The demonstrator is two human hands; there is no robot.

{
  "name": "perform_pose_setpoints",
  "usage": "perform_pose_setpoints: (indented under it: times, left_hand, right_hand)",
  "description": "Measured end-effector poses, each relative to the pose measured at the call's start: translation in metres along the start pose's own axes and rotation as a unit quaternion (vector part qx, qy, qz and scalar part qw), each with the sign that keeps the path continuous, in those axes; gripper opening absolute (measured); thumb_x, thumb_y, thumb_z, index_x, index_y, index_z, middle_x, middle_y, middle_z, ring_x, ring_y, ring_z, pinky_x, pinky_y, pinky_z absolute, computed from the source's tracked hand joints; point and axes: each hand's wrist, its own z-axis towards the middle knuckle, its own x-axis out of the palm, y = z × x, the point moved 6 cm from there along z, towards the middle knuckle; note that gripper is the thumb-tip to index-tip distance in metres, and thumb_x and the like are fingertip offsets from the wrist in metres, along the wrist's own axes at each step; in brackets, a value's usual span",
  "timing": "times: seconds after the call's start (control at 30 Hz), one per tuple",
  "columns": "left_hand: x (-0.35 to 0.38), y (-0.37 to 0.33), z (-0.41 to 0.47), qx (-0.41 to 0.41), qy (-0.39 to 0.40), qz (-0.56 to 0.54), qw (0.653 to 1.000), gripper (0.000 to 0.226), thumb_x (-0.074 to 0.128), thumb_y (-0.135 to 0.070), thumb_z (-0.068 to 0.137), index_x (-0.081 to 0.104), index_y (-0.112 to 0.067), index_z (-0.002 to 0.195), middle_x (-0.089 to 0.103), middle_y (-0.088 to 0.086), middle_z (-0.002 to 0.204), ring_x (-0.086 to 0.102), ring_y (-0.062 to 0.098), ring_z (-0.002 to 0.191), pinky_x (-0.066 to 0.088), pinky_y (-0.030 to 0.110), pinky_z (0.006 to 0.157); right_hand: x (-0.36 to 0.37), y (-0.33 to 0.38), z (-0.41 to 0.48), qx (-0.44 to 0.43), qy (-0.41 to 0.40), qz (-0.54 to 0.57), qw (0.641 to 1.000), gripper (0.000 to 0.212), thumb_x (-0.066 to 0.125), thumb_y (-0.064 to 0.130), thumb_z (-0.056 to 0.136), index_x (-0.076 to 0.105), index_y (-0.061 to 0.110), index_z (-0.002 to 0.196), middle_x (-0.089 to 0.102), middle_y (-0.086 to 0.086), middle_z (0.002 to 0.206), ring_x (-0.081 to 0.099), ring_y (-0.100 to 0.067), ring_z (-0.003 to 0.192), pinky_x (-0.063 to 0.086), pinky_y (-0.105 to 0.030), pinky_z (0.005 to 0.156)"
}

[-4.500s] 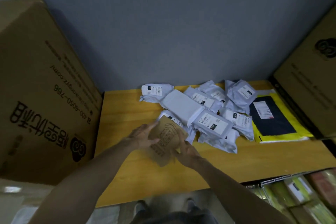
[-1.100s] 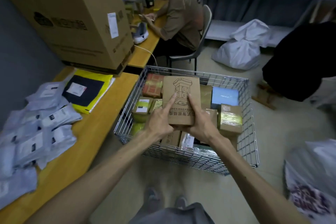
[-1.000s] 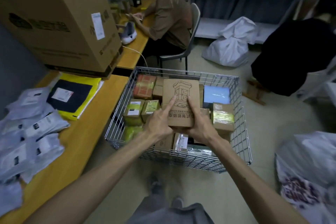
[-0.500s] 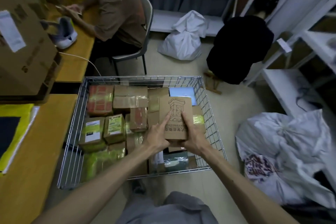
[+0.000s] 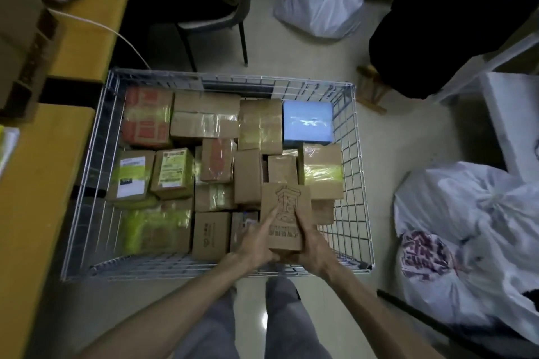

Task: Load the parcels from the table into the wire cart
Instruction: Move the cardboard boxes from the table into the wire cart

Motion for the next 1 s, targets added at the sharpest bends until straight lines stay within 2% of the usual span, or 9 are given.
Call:
perform_pose_setpoints:
  times: [0.2,0.33,0.47,0.6,0.7,0.8,0.87,0.93,1.0]
  left_hand:
    - [0.028,0.01,0.037,-0.049,0.024,-0.006,0.998,0.107,0.082,-0.016,0.079,0.01,-0.028,0.157,0.042,0.0,0.143,0.046,0.02,0.126,0.035,0.017,0.095]
    - [0.049,0.028,0.054,-0.079,0.017,0.0,0.997,0.122,0.087,-0.022,0.074,-0.001,-0.039,0.156,0.054,0.007,0.14,0.057,0.025,0.12,0.047,0.027,0.099]
    - [0.066,0.044,0.072,-0.093,0.016,-0.003,0.995,0.129,0.089,-0.022,0.069,-0.004,-0.05,0.152,0.061,0.009,0.133,0.061,0.026,0.114,0.053,0.04,0.097]
    - [0.082,0.06,0.084,-0.083,0.022,0.006,0.996,0.132,0.089,-0.022,0.069,-0.014,-0.064,0.14,0.06,0.011,0.134,0.061,0.03,0.114,0.053,0.044,0.096]
    - [0.099,0.072,0.091,-0.069,0.029,0.016,0.997,0.138,0.088,-0.02,0.071,-0.025,-0.065,0.136,0.06,0.013,0.134,0.062,0.03,0.113,0.053,0.047,0.096]
    - [0.113,0.079,0.094,-0.055,0.023,0.021,0.998,0.137,0.086,-0.022,0.074,-0.029,-0.068,0.134,0.061,0.015,0.132,0.064,0.032,0.109,0.054,0.048,0.093]
    - [0.116,0.079,0.095,-0.059,0.034,-0.001,0.998,0.135,0.086,-0.02,0.074,-0.025,-0.066,0.136,0.057,0.015,0.135,0.061,0.031,0.114,0.051,0.047,0.098]
    - [0.116,0.079,0.098,-0.057,0.049,-0.007,0.997,0.135,0.087,-0.02,0.073,-0.025,-0.067,0.134,0.053,0.014,0.139,0.057,0.029,0.119,0.048,0.046,0.102]
    - [0.114,0.079,0.098,-0.043,0.057,-0.005,0.997,0.136,0.086,-0.021,0.073,-0.027,-0.07,0.131,0.049,0.013,0.145,0.056,0.029,0.121,0.047,0.047,0.104]
  right_hand:
    - [-0.003,-0.04,0.042,-0.038,0.043,-0.009,0.998,0.122,0.094,0.035,0.058,0.017,0.033,0.152,0.058,0.013,0.127,0.058,-0.002,0.109,0.048,-0.01,0.089]
    - [-0.003,-0.065,0.064,-0.055,0.048,-0.046,0.996,0.119,0.092,0.021,0.063,0.017,0.021,0.155,0.06,-0.006,0.133,0.06,-0.02,0.117,0.051,-0.027,0.097]
    - [0.007,-0.092,0.079,-0.049,0.062,-0.024,0.997,0.115,0.092,0.01,0.062,0.022,0.01,0.153,0.053,-0.003,0.132,0.046,-0.008,0.115,0.031,0.004,0.088]
    - [0.017,-0.115,0.092,-0.027,0.068,-0.021,0.997,0.096,0.079,0.003,0.078,0.021,0.006,0.153,0.042,0.004,0.121,0.046,-0.013,0.116,0.03,0.009,0.078]
    - [0.022,-0.128,0.097,-0.027,0.052,-0.028,0.998,0.108,0.087,0.004,0.068,0.023,0.01,0.155,0.04,0.013,0.12,0.045,-0.011,0.115,0.039,-0.009,0.097]
    - [0.024,-0.149,0.1,-0.052,0.053,-0.084,0.994,0.113,0.09,0.006,0.064,0.024,0.012,0.155,0.036,0.007,0.131,0.044,-0.007,0.115,0.037,-0.012,0.1]
    - [0.022,-0.143,0.099,-0.129,0.045,-0.156,0.978,0.085,0.082,0.024,0.079,0.035,0.024,0.15,0.044,0.004,0.142,0.055,-0.009,0.117,0.048,-0.027,0.099]
    - [0.023,-0.145,0.102,-0.099,0.041,-0.055,0.993,0.045,0.063,0.043,0.093,0.055,0.026,0.134,0.06,-0.006,0.137,0.066,-0.018,0.111,0.057,-0.042,0.088]
    - [0.025,-0.143,0.102,-0.081,0.05,0.023,0.995,0.042,0.063,0.05,0.091,0.062,0.026,0.125,0.069,-0.008,0.123,0.067,-0.026,0.11,0.055,-0.056,0.089]
